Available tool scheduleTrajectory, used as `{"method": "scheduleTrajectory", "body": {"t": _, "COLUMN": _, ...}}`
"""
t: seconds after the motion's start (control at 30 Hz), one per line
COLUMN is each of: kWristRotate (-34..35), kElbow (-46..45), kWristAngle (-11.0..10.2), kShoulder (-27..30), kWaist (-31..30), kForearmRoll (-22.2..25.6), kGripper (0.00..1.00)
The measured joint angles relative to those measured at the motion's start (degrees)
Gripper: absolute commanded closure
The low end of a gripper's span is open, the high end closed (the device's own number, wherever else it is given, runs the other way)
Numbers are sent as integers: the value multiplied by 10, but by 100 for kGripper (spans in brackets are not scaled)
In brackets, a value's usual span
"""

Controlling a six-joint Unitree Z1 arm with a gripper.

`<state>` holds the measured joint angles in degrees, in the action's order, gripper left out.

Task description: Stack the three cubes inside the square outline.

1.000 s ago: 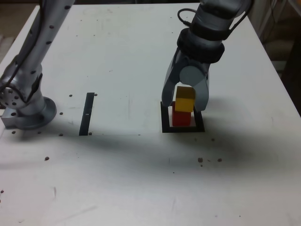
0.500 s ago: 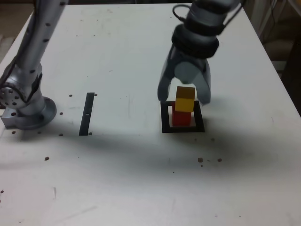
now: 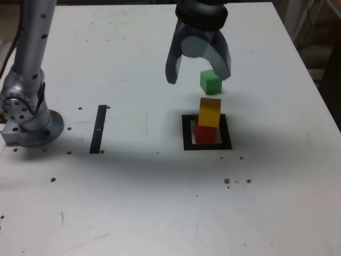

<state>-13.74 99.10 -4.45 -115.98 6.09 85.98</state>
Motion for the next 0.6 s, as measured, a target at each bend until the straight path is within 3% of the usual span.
{"method": "scheduleTrajectory", "body": {"t": 0.23, "kWristRotate": -37, "kElbow": 28, "kWristAngle": -2, "kShoulder": -36, "kWaist": 58, "kForearmRoll": -4, "kGripper": 0}}
{"method": "scheduleTrajectory", "body": {"t": 0.6, "kWristRotate": -26, "kElbow": 113, "kWristAngle": 9, "kShoulder": -112, "kWaist": 95, "kForearmRoll": 1, "kGripper": 1}}
